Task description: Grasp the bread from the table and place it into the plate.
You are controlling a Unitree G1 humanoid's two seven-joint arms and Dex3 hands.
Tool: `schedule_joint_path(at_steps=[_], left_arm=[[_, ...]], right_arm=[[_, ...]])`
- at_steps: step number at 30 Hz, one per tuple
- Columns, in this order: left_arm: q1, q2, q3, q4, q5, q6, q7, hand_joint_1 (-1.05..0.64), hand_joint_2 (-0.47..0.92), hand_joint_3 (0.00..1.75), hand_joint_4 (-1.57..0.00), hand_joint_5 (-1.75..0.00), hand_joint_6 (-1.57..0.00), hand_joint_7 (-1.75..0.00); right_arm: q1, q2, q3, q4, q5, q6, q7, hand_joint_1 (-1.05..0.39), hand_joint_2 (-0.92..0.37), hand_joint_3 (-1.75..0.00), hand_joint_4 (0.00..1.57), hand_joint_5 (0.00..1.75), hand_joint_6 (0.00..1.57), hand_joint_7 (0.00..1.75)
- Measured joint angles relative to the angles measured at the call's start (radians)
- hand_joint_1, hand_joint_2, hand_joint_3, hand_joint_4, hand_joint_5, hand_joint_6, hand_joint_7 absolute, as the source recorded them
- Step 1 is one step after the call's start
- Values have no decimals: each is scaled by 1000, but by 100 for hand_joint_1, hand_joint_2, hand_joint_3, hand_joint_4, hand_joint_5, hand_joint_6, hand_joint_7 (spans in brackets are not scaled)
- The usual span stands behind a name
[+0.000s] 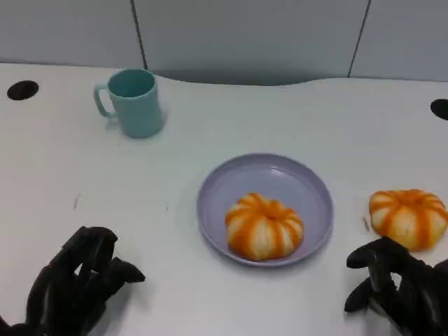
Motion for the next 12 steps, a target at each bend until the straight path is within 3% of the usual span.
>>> schedule_joint_path(at_steps=[12], left_arm=[[0,0,-2,2,8,-4,-3,-41,92,28,-59,-175,-37,-175]], right_arm=[[0,-9,1,-7,-11,8,-10,-29,-92,-61,50,175,38,162]])
